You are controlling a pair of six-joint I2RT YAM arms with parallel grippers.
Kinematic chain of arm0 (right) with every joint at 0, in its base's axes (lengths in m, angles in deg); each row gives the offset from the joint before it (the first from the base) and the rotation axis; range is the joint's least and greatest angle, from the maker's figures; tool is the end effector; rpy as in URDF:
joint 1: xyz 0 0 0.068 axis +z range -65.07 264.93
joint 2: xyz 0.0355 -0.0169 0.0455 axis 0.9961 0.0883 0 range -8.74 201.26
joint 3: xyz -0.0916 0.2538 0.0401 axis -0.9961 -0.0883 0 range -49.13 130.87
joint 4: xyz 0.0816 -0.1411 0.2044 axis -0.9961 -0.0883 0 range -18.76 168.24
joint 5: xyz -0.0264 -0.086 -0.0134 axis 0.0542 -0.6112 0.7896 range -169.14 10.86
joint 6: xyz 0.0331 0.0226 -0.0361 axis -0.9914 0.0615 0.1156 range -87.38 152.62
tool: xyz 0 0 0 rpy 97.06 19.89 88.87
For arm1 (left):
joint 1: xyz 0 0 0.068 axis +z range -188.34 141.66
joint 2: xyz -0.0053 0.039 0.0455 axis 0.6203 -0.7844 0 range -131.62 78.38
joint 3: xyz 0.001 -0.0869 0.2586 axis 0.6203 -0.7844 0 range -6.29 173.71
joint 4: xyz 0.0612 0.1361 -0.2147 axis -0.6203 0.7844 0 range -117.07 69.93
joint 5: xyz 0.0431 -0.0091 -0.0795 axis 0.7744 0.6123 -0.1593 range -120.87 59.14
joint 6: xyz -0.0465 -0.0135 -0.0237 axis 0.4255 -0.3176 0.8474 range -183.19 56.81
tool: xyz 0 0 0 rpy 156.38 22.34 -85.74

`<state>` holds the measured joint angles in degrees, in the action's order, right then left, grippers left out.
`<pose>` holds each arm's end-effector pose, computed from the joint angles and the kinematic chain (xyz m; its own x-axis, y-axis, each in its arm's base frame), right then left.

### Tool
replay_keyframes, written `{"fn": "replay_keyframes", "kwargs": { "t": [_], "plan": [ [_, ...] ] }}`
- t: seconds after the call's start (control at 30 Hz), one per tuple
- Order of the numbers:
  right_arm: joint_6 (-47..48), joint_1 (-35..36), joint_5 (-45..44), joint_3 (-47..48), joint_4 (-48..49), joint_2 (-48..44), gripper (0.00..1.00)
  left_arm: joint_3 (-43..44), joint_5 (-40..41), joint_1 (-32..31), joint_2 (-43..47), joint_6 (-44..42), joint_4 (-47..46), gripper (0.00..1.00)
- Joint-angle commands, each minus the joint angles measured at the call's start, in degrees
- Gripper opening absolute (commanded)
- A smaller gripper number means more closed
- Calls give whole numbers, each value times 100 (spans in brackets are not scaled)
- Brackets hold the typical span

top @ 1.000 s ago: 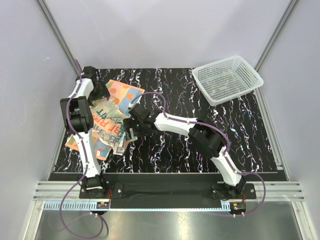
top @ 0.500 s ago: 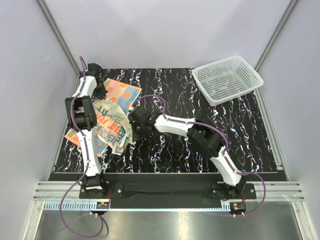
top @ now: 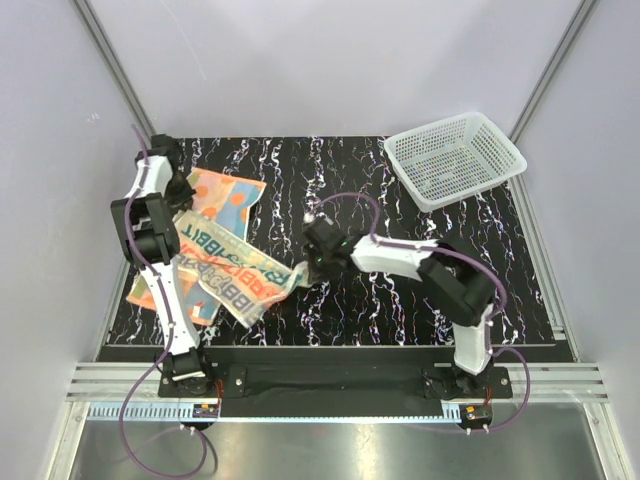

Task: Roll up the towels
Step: Move the towel to the center of the board

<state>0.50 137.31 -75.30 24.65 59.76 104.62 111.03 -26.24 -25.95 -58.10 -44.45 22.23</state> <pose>0.2482 0.3259 0.1530 -0.8704 -0.2604 -0.4178 -0.4122 0.8494 0.3295 0.4905 0.1107 0.1697 -0.7825 -0.4997 -0.3716 -0.5217 0.8518 -0.0469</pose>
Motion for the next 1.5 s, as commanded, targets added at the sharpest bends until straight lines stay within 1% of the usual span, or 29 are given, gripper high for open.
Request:
{"fn": "replay_keyframes", "kwargs": {
  "t": [0.0,0.07,0.1,0.17,0.27,0.33,0.37,0.4,0.43,0.47,0.5,0.6,0.63,0.73,0.8,0.83,0.87,0.9,0.93,0.97,1.0,1.03,1.07,1.13,1.17,1.23,1.3,1.47],
  "plan": [
    [232,-359,-1092,-573,-1209,-944,0,-104,556,554,543,155,-114,0],
    [329,-421,-1410,-741,-1682,-1236,0,-104,662,669,588,191,-131,0],
    [338,-483,-1534,-907,-1816,-1542,0,-86,680,695,605,200,-148,0],
    [321,-544,-1806,-1084,-2088,-1816,0,36,750,722,562,209,-105,0],
    [189,-755,-2132,-1357,-2474,-2256,0,440,943,722,413,147,10,0],
    [180,-956,-2194,-1541,-2572,-2555,0,783,970,713,264,25,62,0],
    [188,-1001,-2194,-1603,-2590,-2739,0,854,840,713,228,-28,54,8],
    [223,-1036,-2151,-1656,-2582,-2819,0,889,717,713,210,-107,19,20],
    [250,-1046,-2037,-1665,-2573,-2889,0,828,602,713,201,-134,-86,34],
    [233,-1046,-2027,-1665,-2608,-2951,0,758,549,722,193,-125,-113,44],
    [224,-1046,-2027,-1604,-2669,-2951,0,697,522,704,193,-108,-166,52],
    [188,-1054,-2010,-1455,-2863,-2881,0,573,478,652,105,-195,-245,66],
    [197,-1046,-1992,-1437,-2898,-2872,0,564,487,625,26,-204,-210,99],
    [224,-1046,-1931,-1445,-2863,-2863,0,337,504,546,113,-196,-306,99],
    [241,-1046,-1782,-1419,-2758,-2837,0,3,539,529,236,-161,-438,99],
    [267,-1037,-1346,-1410,-2670,-2846,5,-68,574,537,350,-143,-517,99],
    [328,-1046,-994,-1410,-2348,-2889,15,-156,592,537,386,-143,-561,99],
    [303,-1037,-616,-1436,-2136,-2907,27,-148,592,537,403,-160,-596,99],
    [242,-1037,136,-1471,-1907,-2925,57,-104,592,563,360,-160,-588,99],
    [76,-1037,448,-1515,-1444,-2916,68,-25,575,590,299,-152,-562,99],
    [-22,-1037,678,-1585,-1230,-2855,74,236,505,599,228,-134,-501,99],
    [-118,-1037,950,-1595,-1054,-2768,77,343,470,625,71,-117,-378,99],
    [-276,-1037,1013,-1577,-835,-2532,80,423,417,634,9,-108,-342,99],
    [-391,-1037,1014,-1490,-623,-2258,81,450,329,634,-19,-99,-455,99],
    [-522,-1037,1023,-1454,-430,-2109,80,441,285,634,-18,-90,-500,99],
    [-768,-1037,1110,-1279,-27,-1434,81,476,101,634,-10,-64,-570,99],
    [-953,-1037,1268,-1147,212,-1064,80,476,39,634,16,-20,-579,99],
    [-1612,-1037,1383,-796,845,-124,79,117,-286,643,183,173,-737,99]
  ]
}}
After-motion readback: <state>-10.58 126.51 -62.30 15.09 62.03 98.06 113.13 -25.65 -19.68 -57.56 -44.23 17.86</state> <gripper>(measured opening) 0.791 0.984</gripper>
